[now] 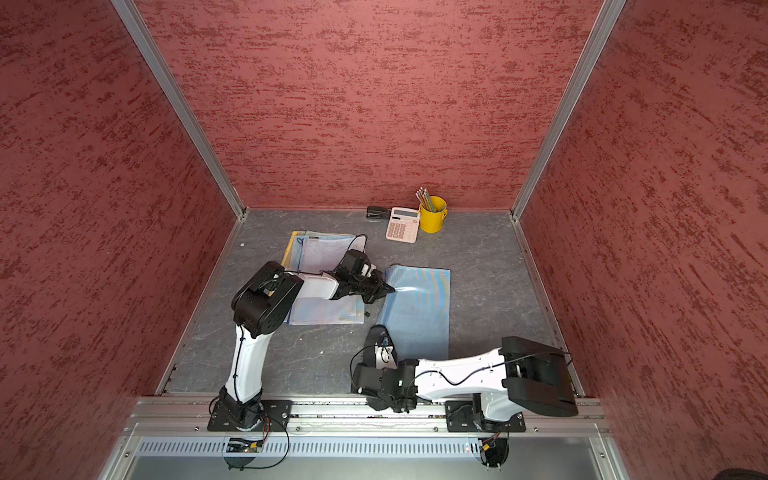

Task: Wipe the document bag
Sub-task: Wipe the dirt from the document bag.

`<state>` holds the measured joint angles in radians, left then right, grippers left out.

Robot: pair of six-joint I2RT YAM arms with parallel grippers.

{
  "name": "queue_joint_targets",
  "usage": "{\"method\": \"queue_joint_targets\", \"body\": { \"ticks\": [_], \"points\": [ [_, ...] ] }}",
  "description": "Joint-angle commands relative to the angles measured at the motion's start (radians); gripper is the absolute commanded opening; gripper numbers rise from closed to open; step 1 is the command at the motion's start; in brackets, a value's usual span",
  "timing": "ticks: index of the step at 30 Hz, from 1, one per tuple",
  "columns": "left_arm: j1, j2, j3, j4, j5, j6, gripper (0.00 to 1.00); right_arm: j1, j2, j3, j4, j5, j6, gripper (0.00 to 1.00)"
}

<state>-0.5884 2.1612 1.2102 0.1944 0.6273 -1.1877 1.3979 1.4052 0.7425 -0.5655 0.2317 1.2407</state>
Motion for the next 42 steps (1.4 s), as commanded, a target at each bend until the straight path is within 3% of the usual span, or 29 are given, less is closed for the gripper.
{"method": "queue_joint_targets", "body": {
  "ticks": [1, 6, 11, 16, 19, 21, 23, 25, 27, 30, 33, 35, 38, 42],
  "points": [
    [0.0, 0.03, 0.014, -0.034, 0.005, 0.074, 0.0, -0.182, -0.097, 0.115, -0.194, 0.161, -0.106, 0.0],
    [-0.008, 0.009, -0.044, -0.042, 0.012, 0.1, 0.0, -0.507, -0.107, 0.089, 0.155, 0.115, -0.384, 0.0],
    [-0.014, 0.0, -0.088, -0.007, -0.016, 0.072, 0.0, -0.52, 0.159, 0.06, 0.322, 0.136, -0.438, 0.0],
    [-0.009, -0.012, -0.101, 0.032, -0.038, 0.056, 0.0, -0.448, 0.181, -0.019, 0.222, 0.132, -0.296, 0.0],
    [0.008, -0.021, -0.125, 0.066, -0.032, 0.053, 0.0, -0.361, 0.089, -0.159, 0.074, 0.144, -0.08, 0.0],
    [0.025, -0.029, -0.135, 0.062, -0.026, 0.069, 0.0, -0.282, 0.005, -0.261, 0.016, 0.073, 0.077, 0.0],
    [0.038, -0.042, -0.14, 0.038, -0.031, 0.097, 0.0, -0.139, -0.047, -0.322, -0.059, -0.017, 0.248, 0.0],
    [0.045, -0.05, -0.142, 0.018, -0.028, 0.12, 0.0, -0.022, -0.074, -0.3, -0.162, -0.076, 0.344, 0.0],
    [0.047, -0.054, -0.139, 0.006, -0.015, 0.14, 0.0, 0.026, -0.108, -0.201, -0.318, -0.042, 0.351, 0.0],
    [0.04, -0.047, -0.133, -0.017, 0.005, 0.167, 0.0, -0.095, -0.158, -0.027, -0.465, 0.144, 0.216, 0.0],
    [0.034, -0.034, -0.138, -0.019, 0.027, 0.171, 0.0, -0.36, -0.16, 0.08, -0.292, 0.218, -0.084, 0.0],
    [0.028, -0.034, -0.144, -0.017, 0.031, 0.171, 0.0, -0.481, -0.106, 0.114, -0.072, 0.189, -0.253, 0.0],
    [0.013, -0.034, -0.138, -0.024, 0.03, 0.166, 0.0, -0.55, 0.035, 0.121, 0.235, 0.099, -0.442, 0.0],
    [-0.001, -0.036, -0.129, -0.015, 0.031, 0.147, 0.0, -0.589, 0.267, 0.107, 0.39, 0.05, -0.476, 0.0]
  ]
}}
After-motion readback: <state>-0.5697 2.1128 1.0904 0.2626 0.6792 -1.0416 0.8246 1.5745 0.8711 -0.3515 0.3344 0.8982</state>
